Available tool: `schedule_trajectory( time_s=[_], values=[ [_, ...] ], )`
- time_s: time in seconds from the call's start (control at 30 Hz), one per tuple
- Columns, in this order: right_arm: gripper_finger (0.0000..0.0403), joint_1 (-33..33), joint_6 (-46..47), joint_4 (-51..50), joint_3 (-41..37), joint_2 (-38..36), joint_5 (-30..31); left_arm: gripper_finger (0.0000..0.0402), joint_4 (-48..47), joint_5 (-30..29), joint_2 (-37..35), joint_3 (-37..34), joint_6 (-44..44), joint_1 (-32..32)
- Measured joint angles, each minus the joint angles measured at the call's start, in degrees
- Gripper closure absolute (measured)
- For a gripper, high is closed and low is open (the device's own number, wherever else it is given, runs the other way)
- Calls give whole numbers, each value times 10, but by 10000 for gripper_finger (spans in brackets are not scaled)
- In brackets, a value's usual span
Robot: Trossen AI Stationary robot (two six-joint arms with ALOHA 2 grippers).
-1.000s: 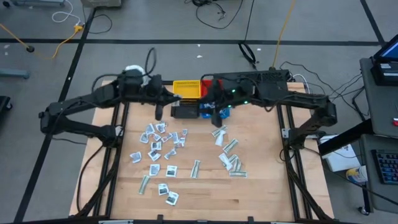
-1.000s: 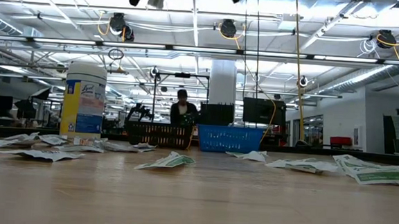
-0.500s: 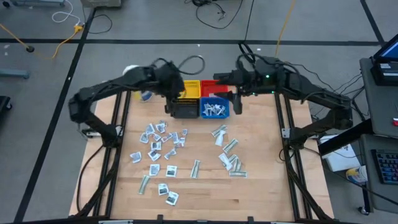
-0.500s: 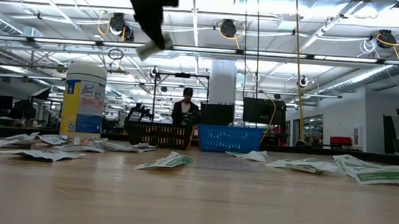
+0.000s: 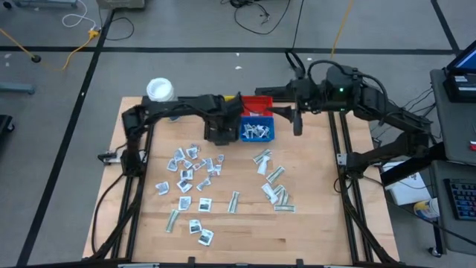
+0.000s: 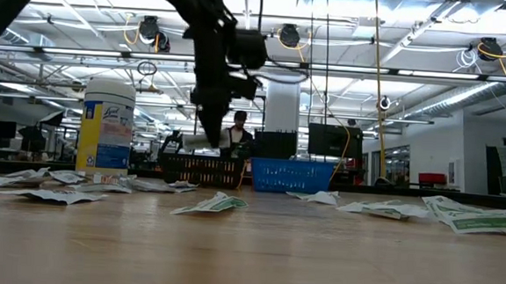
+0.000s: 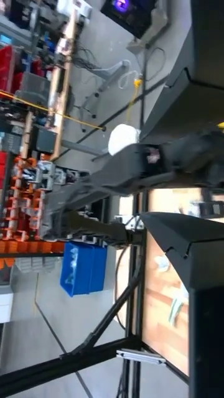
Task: Pick & Place First Aid Supplies
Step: Put the green bandage pack into the black basket
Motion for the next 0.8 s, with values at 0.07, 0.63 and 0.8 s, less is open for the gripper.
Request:
schedule_trajectory(
  time_s=[0.07, 0.63, 0.8],
  values=[
    [218, 0, 0, 1, 0, -3, 0, 401, 11, 0, 17, 0, 2, 0],
    [216, 0, -12, 4, 0, -8, -2, 259, 10, 12, 28, 0, -17, 33],
    [219, 0, -10, -4, 0, -8, -1, 183, 9, 24, 10, 0, -28, 33]
  ],
)
